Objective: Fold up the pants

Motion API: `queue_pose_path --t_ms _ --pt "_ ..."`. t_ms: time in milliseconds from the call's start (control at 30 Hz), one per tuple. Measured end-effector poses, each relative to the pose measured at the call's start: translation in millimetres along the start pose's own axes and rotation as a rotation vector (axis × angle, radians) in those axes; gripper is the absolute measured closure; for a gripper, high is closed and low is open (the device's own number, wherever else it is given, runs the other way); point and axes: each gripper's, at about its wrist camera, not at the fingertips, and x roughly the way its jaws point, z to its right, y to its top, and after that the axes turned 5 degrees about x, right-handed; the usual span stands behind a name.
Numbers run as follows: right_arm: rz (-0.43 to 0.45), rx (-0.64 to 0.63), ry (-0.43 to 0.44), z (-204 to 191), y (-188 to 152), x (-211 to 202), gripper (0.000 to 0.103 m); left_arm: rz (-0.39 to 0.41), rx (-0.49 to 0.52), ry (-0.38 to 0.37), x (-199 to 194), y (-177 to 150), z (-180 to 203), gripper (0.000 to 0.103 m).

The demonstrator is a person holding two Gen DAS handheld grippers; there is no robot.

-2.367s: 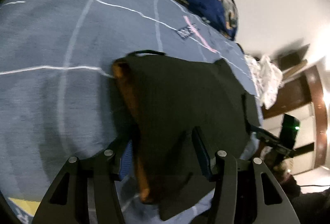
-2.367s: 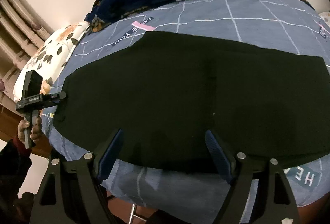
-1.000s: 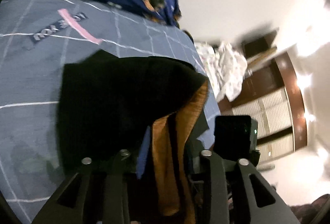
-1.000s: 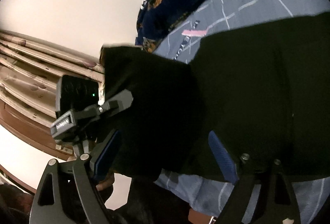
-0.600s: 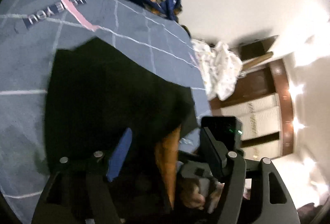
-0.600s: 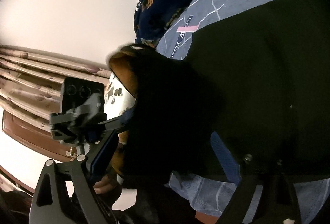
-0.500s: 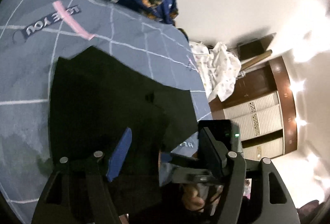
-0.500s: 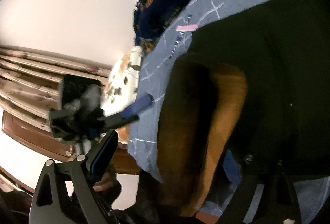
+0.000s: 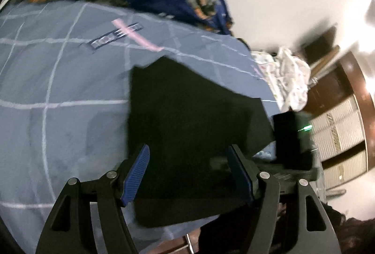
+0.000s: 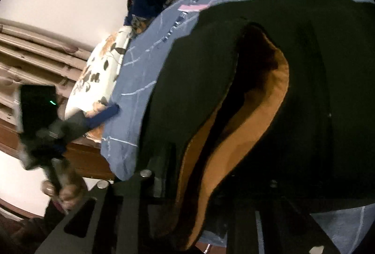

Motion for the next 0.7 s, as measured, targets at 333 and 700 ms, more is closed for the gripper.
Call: queue_pose_path --t_ms 333,700 --pt "0.145 -0.047 -0.054 19.4 50.6 -93.7 0.089 -0.022 0.044 0.014 13.2 2.9 21.3 0.033" --pt "0.296 0.151 -0.160 135.4 54.5 -192.7 0.090 -0.137 0.155 0.010 62.1 3.3 73.0 0.033"
